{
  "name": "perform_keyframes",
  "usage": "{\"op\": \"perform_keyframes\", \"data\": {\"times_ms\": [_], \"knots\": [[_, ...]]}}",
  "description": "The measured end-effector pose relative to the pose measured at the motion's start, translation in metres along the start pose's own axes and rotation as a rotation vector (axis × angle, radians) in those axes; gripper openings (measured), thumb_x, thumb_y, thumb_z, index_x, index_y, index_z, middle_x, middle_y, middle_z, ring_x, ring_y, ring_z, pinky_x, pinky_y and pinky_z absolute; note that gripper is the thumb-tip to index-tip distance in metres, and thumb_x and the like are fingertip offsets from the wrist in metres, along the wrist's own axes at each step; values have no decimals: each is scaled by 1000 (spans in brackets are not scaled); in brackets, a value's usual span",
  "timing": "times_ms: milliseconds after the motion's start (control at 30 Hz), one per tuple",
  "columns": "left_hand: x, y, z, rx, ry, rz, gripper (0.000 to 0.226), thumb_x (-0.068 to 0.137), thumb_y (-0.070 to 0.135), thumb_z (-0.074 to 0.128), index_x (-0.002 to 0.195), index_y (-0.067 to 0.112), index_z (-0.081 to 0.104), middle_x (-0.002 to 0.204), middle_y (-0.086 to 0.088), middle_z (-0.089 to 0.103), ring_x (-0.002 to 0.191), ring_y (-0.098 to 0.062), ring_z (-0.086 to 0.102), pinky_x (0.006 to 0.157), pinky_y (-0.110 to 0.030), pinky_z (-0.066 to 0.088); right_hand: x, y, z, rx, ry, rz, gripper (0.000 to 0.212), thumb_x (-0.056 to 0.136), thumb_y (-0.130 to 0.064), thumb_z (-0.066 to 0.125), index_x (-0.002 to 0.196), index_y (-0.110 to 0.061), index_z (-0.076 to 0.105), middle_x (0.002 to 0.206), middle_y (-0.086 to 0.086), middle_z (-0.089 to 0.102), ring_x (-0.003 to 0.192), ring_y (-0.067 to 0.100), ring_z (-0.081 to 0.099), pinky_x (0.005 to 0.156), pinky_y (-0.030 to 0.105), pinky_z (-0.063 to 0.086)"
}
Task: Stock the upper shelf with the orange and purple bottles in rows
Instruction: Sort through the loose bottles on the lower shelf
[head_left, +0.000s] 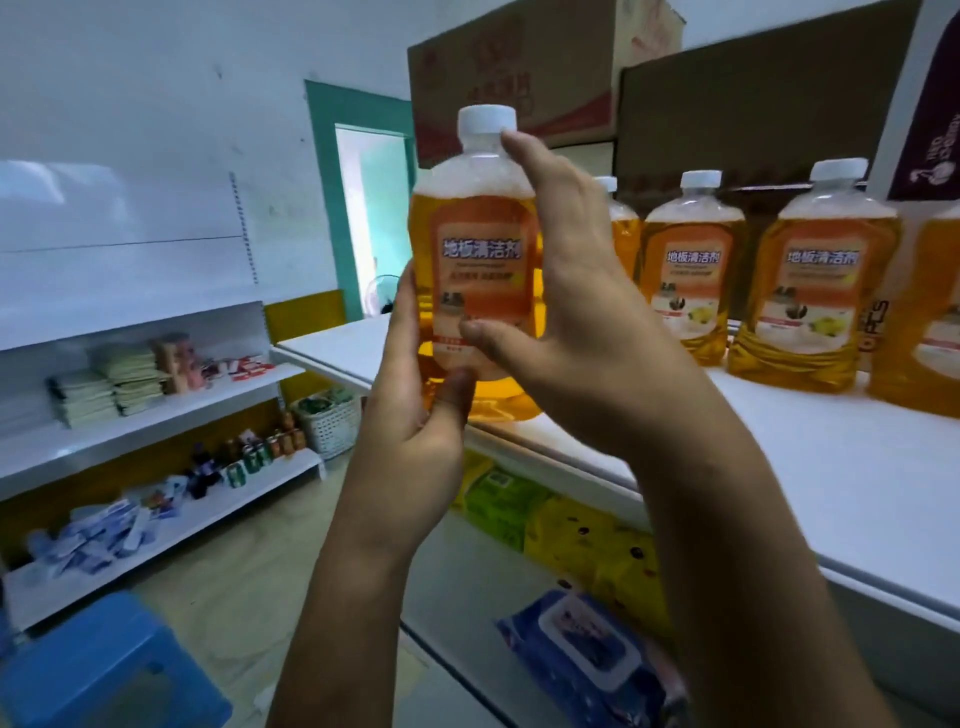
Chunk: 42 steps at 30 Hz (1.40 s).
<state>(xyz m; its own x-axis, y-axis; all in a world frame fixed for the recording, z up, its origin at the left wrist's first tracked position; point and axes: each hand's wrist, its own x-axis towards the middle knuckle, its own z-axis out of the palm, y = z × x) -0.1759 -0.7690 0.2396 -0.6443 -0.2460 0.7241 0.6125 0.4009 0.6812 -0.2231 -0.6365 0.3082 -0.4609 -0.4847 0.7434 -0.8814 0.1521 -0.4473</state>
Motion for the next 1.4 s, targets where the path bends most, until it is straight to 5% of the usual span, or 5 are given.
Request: {"op": "perform_keyframes", "data": {"times_ms": [267,733,1100,1233,1400], "knots": [[47,-33,10,183,-427,10,71,98,32,58,152,46,14,123,34,58,109,17,55,86,-8,47,-1,10,-9,-402,6,294,101,84,-7,75,149,-50,11,156,-9,6,133,26,43,103,41,51],[91,-73,-5,569,-696,6,47,93,63,40,124,30,54,121,0,65,114,-24,54,91,-47,48,55,39,31,-986,3,565,103,84,-5,73,154,-29,1,156,22,3,86,28,58,66,29,49],[90,-76,-6,504,-628,68,37,99,50,43,112,21,62,114,-4,67,104,-26,59,79,-41,49,72,74,37,-930,75,574,106,86,-10,72,155,-37,-3,161,17,-4,88,22,56,55,16,40],[88,-78,-9,363,-493,125,31,97,39,52,115,20,68,118,-3,69,108,-27,60,82,-39,45,54,53,33,-828,58,606,104,92,-12,66,156,-41,-11,164,12,-19,113,35,62,84,37,56],[60,-58,-13,-171,-277,213,18,99,28,53,110,31,67,109,5,69,104,-14,62,82,-22,47,-16,-17,19,-773,192,474,80,95,-24,65,158,-26,16,166,4,9,151,27,21,118,47,33]]}}
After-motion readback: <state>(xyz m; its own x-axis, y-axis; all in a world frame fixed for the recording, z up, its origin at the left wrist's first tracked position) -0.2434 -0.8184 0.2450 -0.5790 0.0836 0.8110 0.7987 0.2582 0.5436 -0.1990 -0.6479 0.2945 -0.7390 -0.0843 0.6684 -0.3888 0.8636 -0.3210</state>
